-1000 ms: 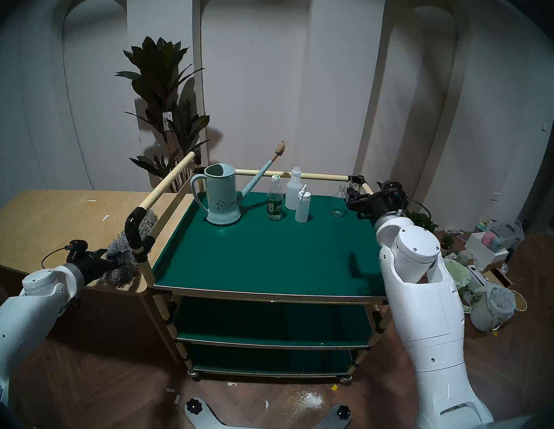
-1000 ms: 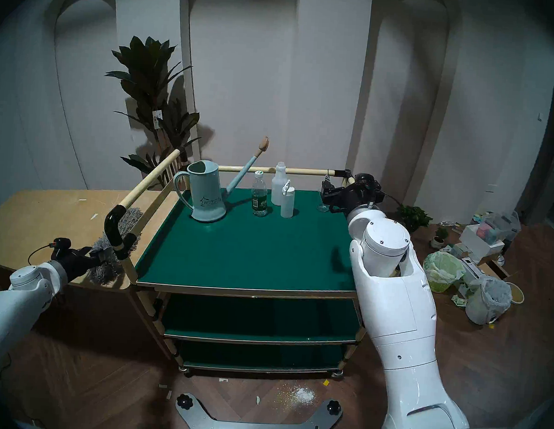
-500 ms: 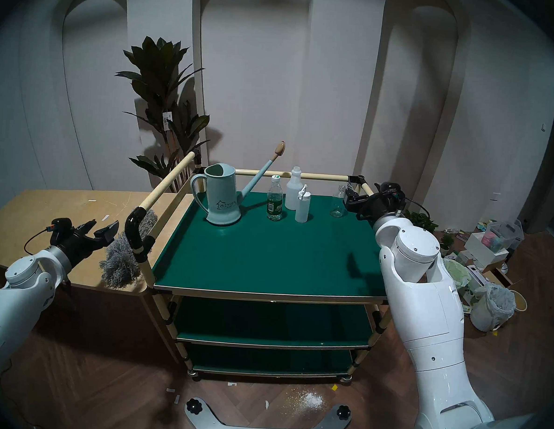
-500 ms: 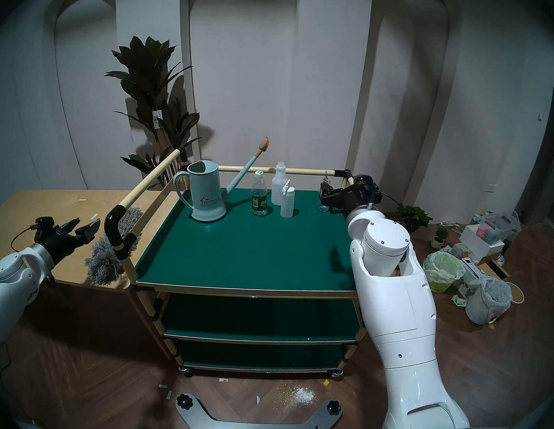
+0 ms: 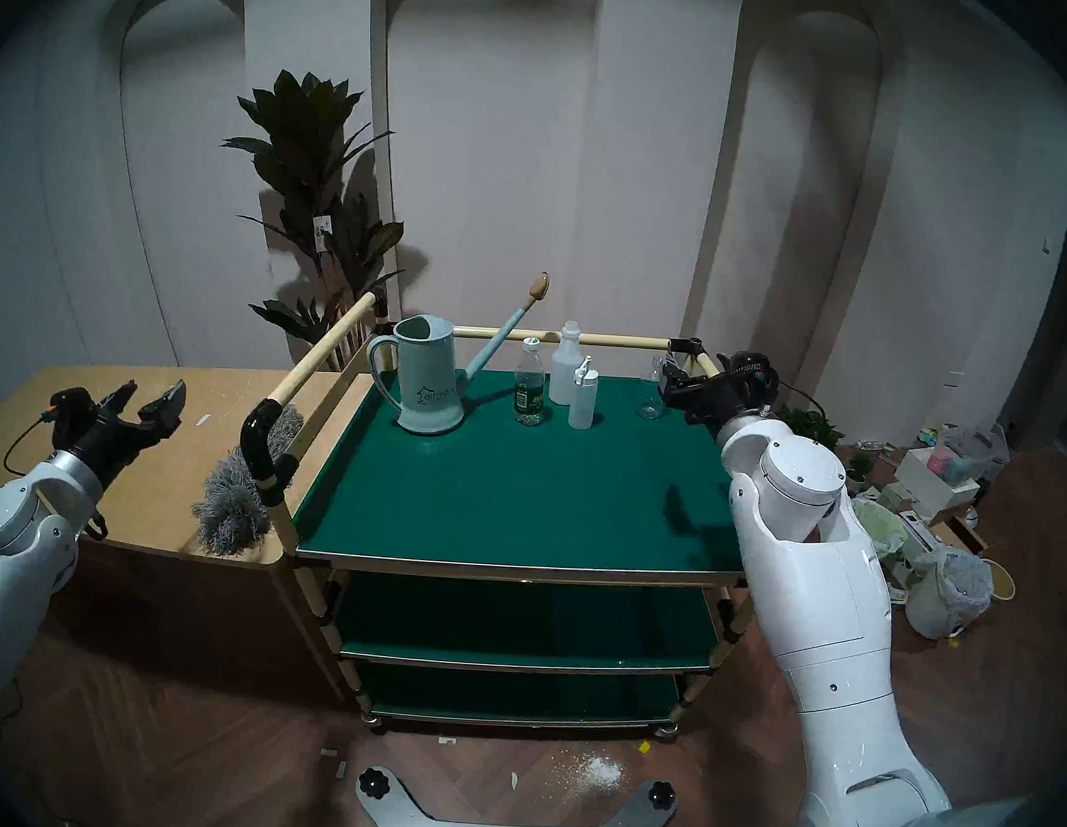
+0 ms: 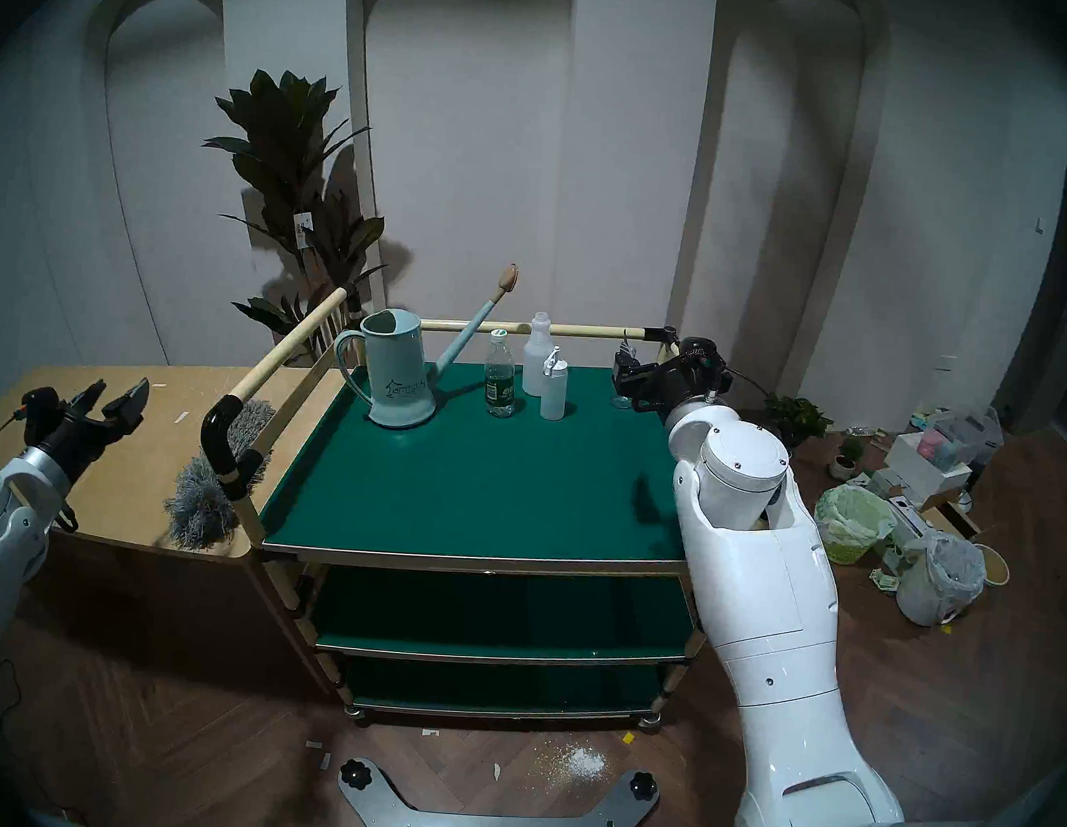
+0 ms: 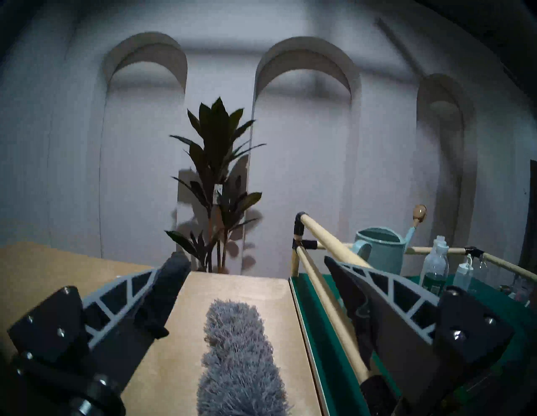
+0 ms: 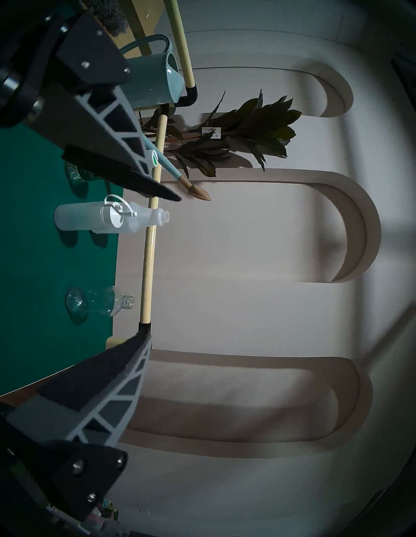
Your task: Dust the shelf with the duster
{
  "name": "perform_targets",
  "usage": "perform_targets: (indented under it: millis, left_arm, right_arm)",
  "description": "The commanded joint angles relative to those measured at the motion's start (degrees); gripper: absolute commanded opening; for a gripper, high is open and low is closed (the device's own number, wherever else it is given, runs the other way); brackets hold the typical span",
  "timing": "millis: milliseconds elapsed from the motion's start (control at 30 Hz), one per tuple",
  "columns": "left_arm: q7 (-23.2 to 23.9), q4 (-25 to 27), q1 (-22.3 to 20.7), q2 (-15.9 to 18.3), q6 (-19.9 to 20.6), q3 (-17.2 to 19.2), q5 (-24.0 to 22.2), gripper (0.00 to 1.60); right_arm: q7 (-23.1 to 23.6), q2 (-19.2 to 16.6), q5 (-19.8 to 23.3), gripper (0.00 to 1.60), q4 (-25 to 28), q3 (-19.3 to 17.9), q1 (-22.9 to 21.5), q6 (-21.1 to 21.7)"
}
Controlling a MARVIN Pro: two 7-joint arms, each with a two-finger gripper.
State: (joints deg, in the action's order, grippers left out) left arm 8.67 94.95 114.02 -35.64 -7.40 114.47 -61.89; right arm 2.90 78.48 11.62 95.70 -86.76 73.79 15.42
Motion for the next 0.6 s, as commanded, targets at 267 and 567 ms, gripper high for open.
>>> perform_targets:
  millis: [267,567]
  left_arm:
    - [-4.1,13.9,0.4,1.3,-1.6,4.7,5.8,1.60]
    - [-14.8,23.0,-2.7,2.9,4.8,-0.9,8.4,1.60]
  right_arm:
    - [0.7,0.8,0.5,1.60,0.3,0.2,-0.3,-2.3]
    - [0.3,1.3,0.0,1.60,0.8,0.8,1.4,-4.6]
